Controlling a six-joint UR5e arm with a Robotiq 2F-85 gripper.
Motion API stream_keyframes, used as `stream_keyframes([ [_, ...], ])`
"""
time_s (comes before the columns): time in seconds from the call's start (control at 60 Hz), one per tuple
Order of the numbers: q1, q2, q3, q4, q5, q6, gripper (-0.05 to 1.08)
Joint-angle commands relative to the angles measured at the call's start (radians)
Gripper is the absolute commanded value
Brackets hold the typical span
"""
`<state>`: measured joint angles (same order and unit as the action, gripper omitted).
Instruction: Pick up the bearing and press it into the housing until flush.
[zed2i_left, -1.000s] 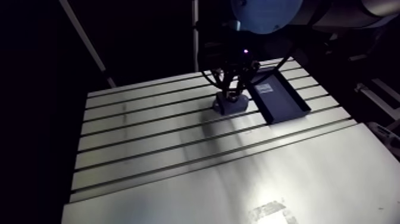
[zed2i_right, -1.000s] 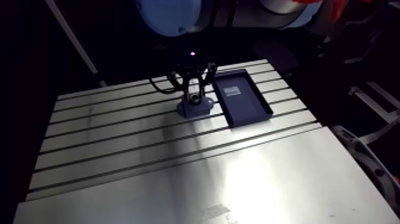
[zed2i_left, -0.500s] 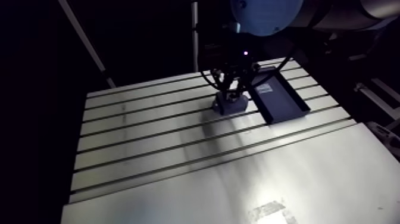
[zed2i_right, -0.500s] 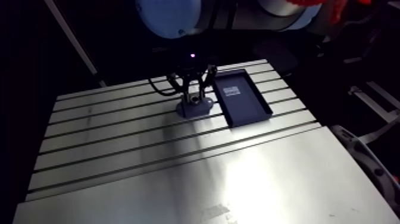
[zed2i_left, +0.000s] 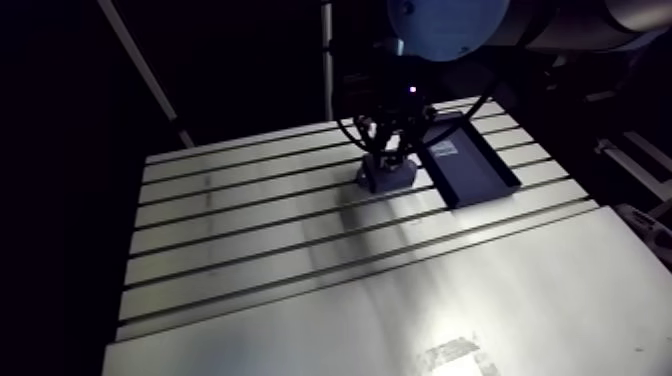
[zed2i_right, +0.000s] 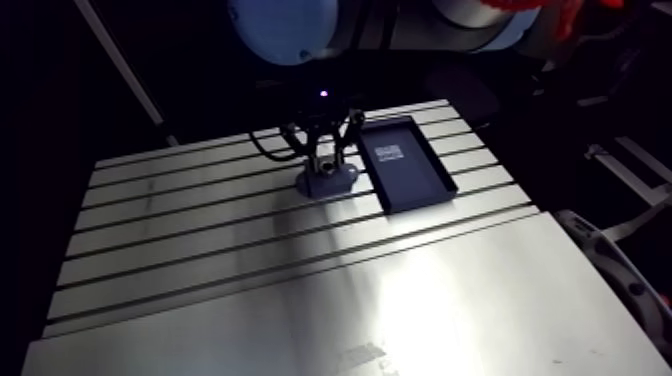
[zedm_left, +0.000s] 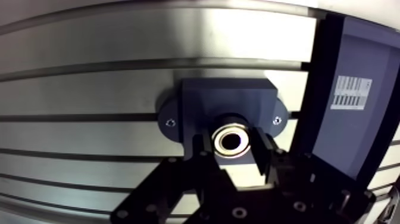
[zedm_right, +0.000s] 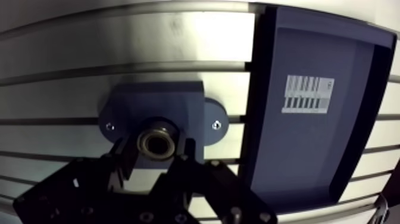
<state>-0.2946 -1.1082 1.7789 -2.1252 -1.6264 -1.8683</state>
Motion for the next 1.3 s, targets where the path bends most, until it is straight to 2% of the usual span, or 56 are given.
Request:
stream_keyframes([
  [0.017,0.002,0.0,0.0,0.001,0.0,0.001,0.65],
  [1.3,0.0,0.002,-0.003,0.0,0.0,0.0,0.65],
])
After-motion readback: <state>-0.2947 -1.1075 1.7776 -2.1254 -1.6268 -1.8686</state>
